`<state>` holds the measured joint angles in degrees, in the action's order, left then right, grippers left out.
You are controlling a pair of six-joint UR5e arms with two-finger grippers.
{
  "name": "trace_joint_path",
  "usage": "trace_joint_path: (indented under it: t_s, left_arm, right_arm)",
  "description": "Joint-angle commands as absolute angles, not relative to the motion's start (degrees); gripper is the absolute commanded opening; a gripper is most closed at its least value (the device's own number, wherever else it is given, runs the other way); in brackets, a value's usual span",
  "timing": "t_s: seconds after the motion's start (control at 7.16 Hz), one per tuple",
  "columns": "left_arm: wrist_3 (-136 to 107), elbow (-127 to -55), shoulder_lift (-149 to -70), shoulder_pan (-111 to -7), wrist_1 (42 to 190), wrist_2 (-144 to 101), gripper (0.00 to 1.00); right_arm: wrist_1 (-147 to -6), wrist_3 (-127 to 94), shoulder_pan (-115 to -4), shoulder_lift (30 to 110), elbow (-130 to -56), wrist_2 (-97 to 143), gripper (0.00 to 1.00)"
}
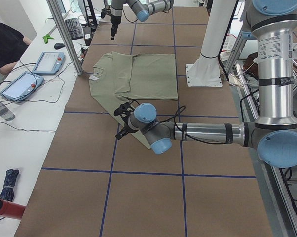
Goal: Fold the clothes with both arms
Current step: 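Release the sleeve and raise the right gripper away from the shirt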
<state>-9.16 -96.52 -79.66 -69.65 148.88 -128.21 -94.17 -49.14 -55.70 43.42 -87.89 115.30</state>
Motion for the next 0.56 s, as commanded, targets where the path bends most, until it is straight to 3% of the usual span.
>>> trace_joint_path:
  t_s: [0.0,0.42]
  left_arm:
    - [-12.81,-102.98,-72.80,-60.07,150.03,-122.18,1.00]
    - [-27.19,-104.15,-71.02,-40.41,149.77,-104.29,1.00]
  right_arm:
    - [-94.48,-35.12,-64.74,60.74,-101.11,123.89,1.00]
    - [-94.13,-25.05,-70.84,76.95,-112.20,129.55,1.00]
